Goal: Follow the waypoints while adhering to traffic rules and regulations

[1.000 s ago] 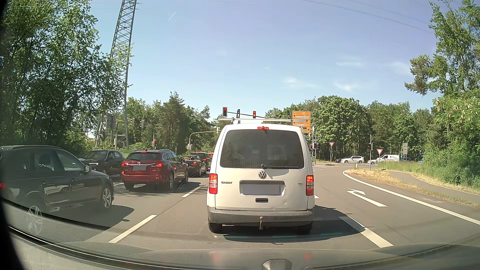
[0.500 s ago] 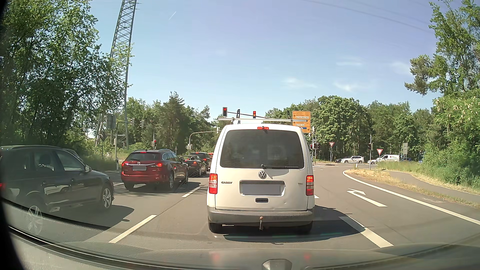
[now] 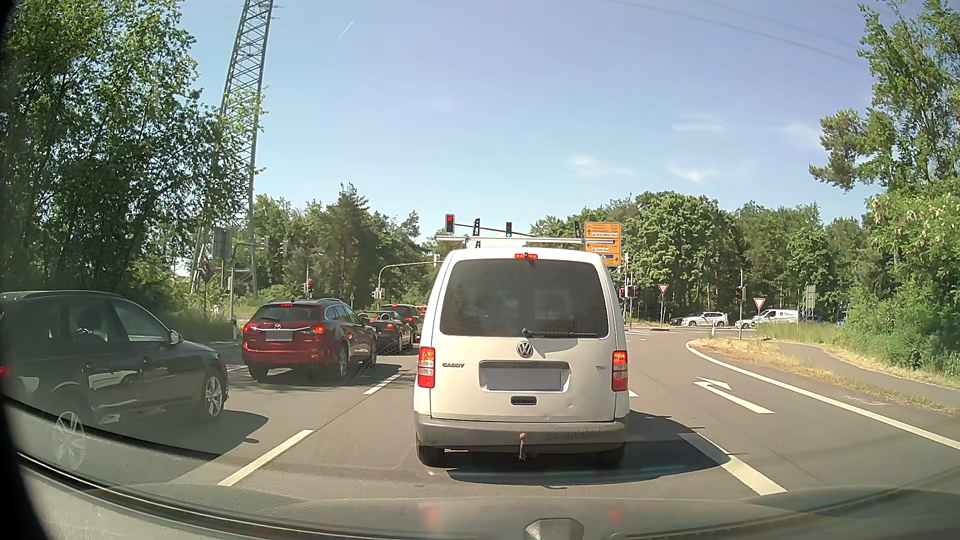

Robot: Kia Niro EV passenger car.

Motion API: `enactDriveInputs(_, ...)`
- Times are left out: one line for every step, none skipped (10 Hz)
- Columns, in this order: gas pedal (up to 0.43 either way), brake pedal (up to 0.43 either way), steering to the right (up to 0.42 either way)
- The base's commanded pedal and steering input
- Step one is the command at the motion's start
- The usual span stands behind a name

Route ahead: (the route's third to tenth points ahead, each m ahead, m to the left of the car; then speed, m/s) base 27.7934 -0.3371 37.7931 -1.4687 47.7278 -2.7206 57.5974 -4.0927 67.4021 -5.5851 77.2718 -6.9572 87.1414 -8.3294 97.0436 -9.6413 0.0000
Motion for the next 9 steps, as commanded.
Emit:
enactDriveInputs(0.000, 0.256, 0.007)
enactDriveInputs(0.000, 0.250, 0.007)
enactDriveInputs(0.000, 0.250, 0.007)
enactDriveInputs(0.000, 0.250, 0.007)
enactDriveInputs(0.000, 0.250, 0.007)
enactDriveInputs(0.000, 0.250, 0.007)
enactDriveInputs(0.000, 0.250, 0.007)
enactDriveInputs(0.000, 0.250, 0.007)
enactDriveInputs(0.000, 0.250, 0.007)
